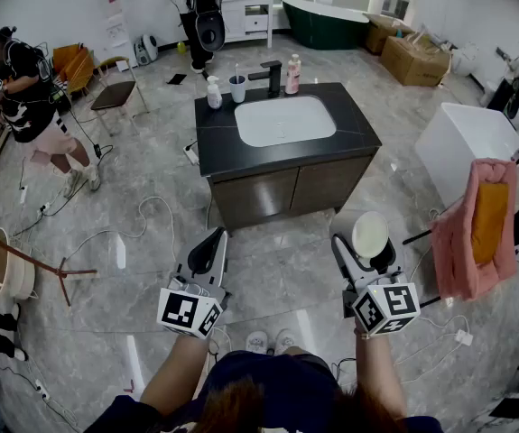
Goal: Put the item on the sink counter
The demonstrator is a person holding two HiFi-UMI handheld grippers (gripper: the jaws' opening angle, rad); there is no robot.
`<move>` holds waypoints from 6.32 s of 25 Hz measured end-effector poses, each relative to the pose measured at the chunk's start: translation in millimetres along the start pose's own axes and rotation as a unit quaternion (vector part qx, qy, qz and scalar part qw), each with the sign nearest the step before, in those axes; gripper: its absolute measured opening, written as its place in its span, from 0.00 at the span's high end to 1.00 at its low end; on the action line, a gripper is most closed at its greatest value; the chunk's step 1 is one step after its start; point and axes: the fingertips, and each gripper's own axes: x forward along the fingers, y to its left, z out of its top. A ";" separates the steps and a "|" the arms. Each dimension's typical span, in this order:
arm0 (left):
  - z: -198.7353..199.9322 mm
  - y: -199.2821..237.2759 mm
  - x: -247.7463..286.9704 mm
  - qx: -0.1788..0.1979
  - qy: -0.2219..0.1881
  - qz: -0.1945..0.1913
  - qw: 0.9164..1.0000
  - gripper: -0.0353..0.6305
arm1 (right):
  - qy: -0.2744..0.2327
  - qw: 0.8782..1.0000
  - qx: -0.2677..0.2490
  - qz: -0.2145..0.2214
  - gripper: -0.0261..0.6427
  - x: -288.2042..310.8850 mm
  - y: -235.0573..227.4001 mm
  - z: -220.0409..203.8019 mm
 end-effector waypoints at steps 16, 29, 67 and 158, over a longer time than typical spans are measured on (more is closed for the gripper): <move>-4.0 27.5 -5.2 -0.001 -0.005 -0.010 1.000 0.91 | -0.007 1.000 0.022 -0.013 0.32 9.1 11.8 -4.9; -20.7 54.4 60.4 0.002 0.008 0.017 1.000 0.91 | -0.003 0.999 0.034 0.010 0.32 85.0 -32.3 -7.2; -43.2 133.4 425.9 -0.005 -0.013 0.010 1.000 0.91 | -0.003 0.999 0.031 0.024 0.32 379.0 -244.4 40.1; -195.8 344.1 850.6 -0.067 0.087 0.028 0.994 0.91 | 0.195 0.978 0.008 0.067 0.31 899.9 -433.7 -92.4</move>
